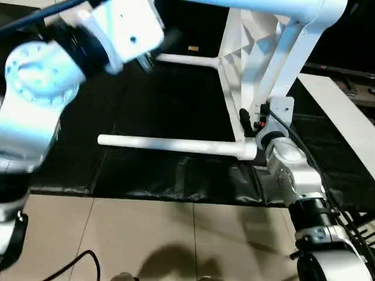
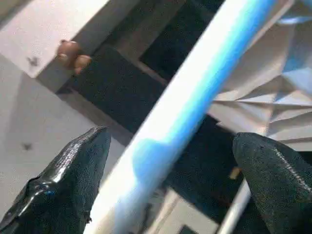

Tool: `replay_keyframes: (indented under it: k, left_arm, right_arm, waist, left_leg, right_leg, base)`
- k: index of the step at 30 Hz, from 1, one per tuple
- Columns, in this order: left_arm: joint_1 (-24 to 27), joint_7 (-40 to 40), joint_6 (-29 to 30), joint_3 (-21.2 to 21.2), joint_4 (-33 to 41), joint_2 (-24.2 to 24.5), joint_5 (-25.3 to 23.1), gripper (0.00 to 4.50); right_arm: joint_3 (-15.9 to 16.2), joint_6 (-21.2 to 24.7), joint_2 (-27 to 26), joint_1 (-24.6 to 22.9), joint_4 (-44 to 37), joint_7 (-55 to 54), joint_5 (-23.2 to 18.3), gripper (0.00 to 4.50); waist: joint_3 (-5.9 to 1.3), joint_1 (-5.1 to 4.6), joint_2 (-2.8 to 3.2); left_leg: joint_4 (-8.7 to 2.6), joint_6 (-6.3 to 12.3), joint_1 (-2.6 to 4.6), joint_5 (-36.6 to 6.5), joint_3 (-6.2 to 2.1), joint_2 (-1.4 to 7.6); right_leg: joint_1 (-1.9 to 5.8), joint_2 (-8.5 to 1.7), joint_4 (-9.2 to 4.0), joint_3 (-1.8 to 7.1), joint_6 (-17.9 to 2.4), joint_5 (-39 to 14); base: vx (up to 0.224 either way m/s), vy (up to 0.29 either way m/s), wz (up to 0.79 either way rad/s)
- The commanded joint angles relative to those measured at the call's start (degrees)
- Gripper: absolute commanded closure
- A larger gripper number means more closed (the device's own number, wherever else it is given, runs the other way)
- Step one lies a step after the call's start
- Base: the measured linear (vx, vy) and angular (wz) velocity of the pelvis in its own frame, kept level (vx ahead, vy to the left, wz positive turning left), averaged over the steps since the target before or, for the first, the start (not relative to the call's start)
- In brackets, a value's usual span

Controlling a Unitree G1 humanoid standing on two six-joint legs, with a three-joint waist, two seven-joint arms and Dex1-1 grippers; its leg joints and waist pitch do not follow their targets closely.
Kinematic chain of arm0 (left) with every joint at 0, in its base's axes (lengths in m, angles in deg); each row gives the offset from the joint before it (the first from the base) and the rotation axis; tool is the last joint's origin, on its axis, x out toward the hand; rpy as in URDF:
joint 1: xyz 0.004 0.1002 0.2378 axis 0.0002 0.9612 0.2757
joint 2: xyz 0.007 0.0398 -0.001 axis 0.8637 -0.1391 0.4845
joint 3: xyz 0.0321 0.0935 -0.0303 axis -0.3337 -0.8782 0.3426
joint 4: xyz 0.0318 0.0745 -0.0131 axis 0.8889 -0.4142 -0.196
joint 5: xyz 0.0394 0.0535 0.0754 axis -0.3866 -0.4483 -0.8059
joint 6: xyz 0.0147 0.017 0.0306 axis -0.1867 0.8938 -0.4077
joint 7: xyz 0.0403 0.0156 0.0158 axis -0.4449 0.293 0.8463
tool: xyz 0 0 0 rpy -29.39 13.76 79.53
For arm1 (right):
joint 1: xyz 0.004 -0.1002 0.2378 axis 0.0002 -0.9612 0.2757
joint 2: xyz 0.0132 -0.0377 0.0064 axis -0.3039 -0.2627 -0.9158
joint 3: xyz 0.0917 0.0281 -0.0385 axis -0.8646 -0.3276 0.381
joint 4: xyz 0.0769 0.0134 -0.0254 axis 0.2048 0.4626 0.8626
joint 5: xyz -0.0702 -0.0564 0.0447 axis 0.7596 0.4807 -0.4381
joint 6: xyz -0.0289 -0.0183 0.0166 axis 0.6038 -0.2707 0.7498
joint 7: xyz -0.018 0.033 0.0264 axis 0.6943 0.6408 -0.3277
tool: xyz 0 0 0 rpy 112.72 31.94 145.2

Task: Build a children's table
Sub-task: Flip table

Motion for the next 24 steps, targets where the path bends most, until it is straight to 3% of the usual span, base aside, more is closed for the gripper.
replay_keyframes:
  k: [1, 12, 13, 17, 19, 24]
  left_arm:
    - [-2.0, 0.8, -2.2, -1.2, -1.7, -0.6, -1.8, 0.0]
    - [-6.9, 1.6, -5.6, -2.3, -12.0, -2.1, -6.5, 0.0]
    - [-7.1, 1.5, -6.1, -2.1, -12.8, -2.6, -6.0, 0.29]
    - [-7.8, -1.0, -7.0, -2.3, -15.1, -3.5, -4.8, 0.4]
    - [-7.7, -1.7, -6.8, -2.3, -15.5, -3.8, -5.0, 0.73]
    - [-7.2, -2.0, -6.6, -2.0, -16.5, -4.2, -5.8, 1.02]
  right_arm:
    - [-1.0, -2.9, 0.5, 1.3, 2.6, 0.7, 0.9, 1.25]
    - [-0.2, -9.0, 0.0, 5.0, 9.5, 1.7, 2.7, 2.4]
    - [-0.2, -9.5, -0.1, 5.2, 10.0, 1.7, 3.0, 2.44]
    - [0.7, -9.9, 0.3, 5.8, 10.6, 1.5, 4.7, 2.52]
    - [2.0, -9.5, 1.1, 6.0, 9.6, 1.2, 6.4, 2.53]
    - [2.8, -8.0, 2.1, 5.9, 6.8, 1.4, 7.8, 2.53]
  waist:
    - [-4.47, 0.08, 2.34]
    - [-4.51, 0.26, 2.47]
    - [-4.57, 0.29, 2.65]
    - [-4.47, 0.32, 2.73]
    - [-4.37, 0.26, 2.65]
    - [-4.35, 0.31, 2.81]
  left_leg:
    - [-3.88, -5.72, 1.02, -6.7, -1.5, 3.43]
    - [-3.86, -4.54, 0.94, -5.8, -1.45, 3.46]
    - [-3.86, -4.37, 0.87, -5.8, -1.5, 3.46]
    - [-3.89, -4.27, 1.07, -6.7, -1.45, 3.45]
    - [-3.88, -4.05, 0.98, -6.8, -1.42, 3.46]
    - [-3.84, -3.52, 0.86, -6.3, -1.37, 3.43]
  right_leg:
    - [2.51, -6.13, -3.3, 3.43, -8.7, -1.1]
    - [2.79, -6.35, -3.16, 3.45, -10.5, 1.3]
    - [2.88, -6.48, -3.14, 3.45, -10.7, 1.1]
    - [2.7, -6.42, -3.31, 3.42, -11.1, 0.2]
    - [2.76, -6.49, -3.38, 3.49, -11.1, -0.4]
    - [2.82, -6.45, -3.44, 3.53, -10.8, -1.4]
  base:
    - [0.0, 0.0, 0.0]
    - [0.0, 0.0, 0.0]
    - [0.0, 0.0, 0.0]
    - [0.0, 0.0, 0.0]
    - [0.0, 0.0, 0.0]
    - [0.0, 0.0, 0.0]
